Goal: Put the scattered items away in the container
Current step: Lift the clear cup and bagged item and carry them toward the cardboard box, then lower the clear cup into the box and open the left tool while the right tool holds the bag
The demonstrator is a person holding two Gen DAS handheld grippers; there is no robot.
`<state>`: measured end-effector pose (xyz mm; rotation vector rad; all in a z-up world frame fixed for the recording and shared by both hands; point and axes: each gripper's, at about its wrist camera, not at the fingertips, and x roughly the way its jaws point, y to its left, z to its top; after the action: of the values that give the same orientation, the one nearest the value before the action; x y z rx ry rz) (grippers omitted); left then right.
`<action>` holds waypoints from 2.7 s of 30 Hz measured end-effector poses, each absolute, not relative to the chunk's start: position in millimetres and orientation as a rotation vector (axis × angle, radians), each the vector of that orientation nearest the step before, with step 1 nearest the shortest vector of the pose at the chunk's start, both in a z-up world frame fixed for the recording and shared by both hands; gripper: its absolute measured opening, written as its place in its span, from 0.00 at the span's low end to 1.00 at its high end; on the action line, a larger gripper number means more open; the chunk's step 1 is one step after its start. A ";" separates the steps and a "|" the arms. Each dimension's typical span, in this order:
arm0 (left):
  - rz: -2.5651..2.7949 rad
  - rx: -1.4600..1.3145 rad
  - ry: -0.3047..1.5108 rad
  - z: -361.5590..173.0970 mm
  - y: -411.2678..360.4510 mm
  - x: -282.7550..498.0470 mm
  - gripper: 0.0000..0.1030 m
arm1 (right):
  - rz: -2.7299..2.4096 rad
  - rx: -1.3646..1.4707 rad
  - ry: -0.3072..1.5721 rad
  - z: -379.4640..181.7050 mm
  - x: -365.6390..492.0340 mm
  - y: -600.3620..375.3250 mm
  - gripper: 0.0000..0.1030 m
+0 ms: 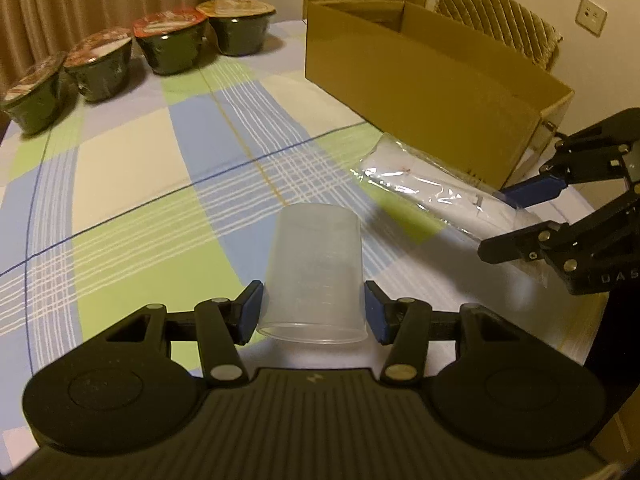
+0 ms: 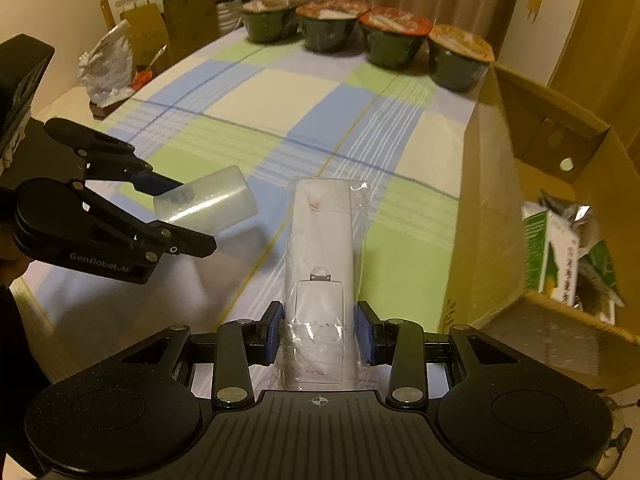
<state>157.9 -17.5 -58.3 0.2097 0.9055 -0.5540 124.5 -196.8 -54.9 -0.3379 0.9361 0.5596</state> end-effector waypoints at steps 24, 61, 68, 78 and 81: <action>-0.437 0.165 0.902 -1.0 -50.6 111.0 0.47 | 0.519 -0.282 0.807 6.5 98.2 -235.0 0.40; -0.562 0.155 0.834 49.4 -198.5 146.3 0.47 | 0.290 -0.127 0.723 53.8 124.8 -361.8 0.40; -0.577 0.136 0.826 51.6 -221.4 160.7 0.47 | 0.278 -0.103 0.720 58.2 144.0 -373.1 0.40; -0.561 0.100 0.820 50.3 -234.4 184.8 0.47 | 0.272 -0.111 0.719 58.3 171.9 -381.3 0.40; -0.551 0.085 0.821 48.7 -234.9 191.8 0.47 | 0.273 -0.113 0.719 58.4 180.4 -383.6 0.40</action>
<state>191.8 -234.9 48.7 0.0849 0.8206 -0.5512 180.4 -383.6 58.4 -0.1132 0.7193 0.2734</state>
